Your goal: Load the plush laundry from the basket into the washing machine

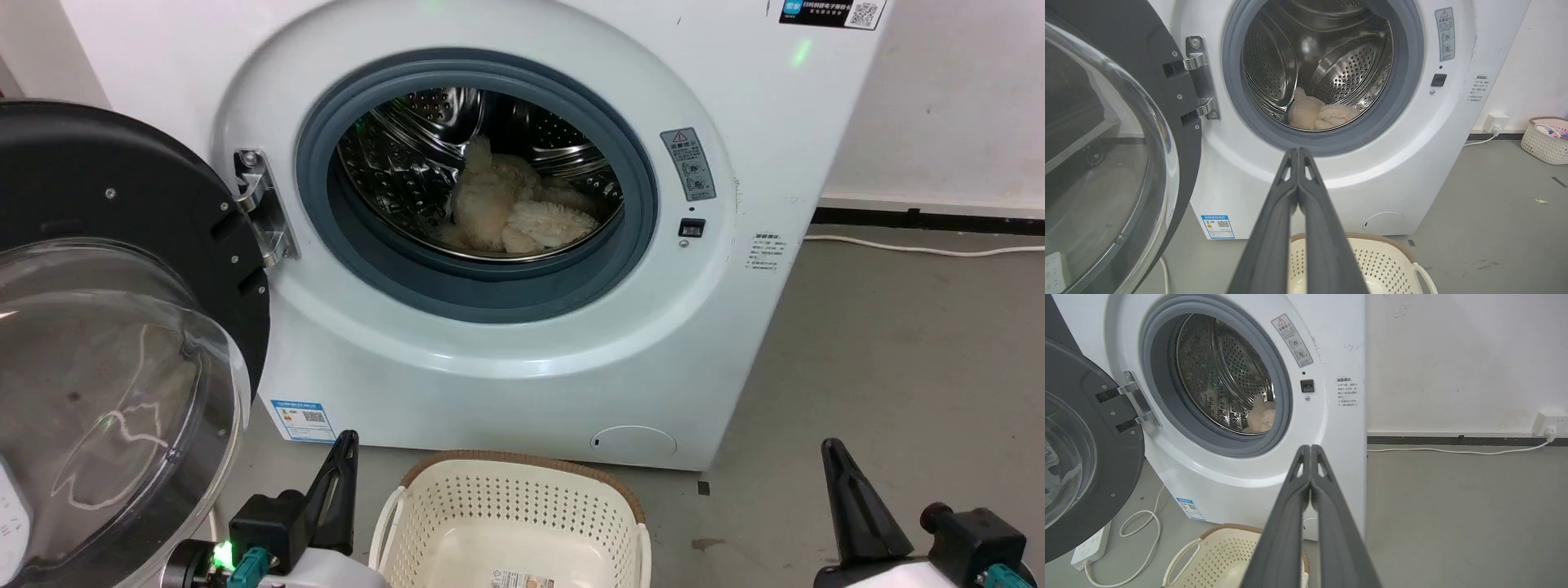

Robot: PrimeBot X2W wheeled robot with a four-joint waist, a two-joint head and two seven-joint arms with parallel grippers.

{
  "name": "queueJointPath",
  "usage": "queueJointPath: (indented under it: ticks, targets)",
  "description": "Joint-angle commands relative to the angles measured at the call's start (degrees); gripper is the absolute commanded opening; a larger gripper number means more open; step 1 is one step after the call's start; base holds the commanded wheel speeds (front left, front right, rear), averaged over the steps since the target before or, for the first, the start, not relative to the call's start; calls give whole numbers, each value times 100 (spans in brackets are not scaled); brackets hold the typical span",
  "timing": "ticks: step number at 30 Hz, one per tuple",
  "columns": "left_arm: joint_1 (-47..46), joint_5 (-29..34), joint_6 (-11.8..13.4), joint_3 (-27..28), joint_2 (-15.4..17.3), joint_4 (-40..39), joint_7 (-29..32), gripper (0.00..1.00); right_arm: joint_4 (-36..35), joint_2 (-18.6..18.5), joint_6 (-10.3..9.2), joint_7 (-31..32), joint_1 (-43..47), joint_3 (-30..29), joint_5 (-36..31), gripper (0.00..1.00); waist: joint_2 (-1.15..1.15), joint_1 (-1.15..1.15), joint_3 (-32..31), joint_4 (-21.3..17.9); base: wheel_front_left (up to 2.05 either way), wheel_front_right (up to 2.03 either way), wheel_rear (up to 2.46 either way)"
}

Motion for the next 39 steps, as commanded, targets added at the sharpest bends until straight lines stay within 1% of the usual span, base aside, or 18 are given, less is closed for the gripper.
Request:
queueJointPath:
  ticks: [1,39]
  targets:
    - [-42,69,28,28,-22,-50,38,0,-30,-2,2,37,-110,-7,-77,0,0,0,4,-4,0,0,0]
    - [-89,296,92,246,-118,-291,471,0,-63,-3,3,473,-338,-15,-568,0,0,0,72,-78,0,0,0]
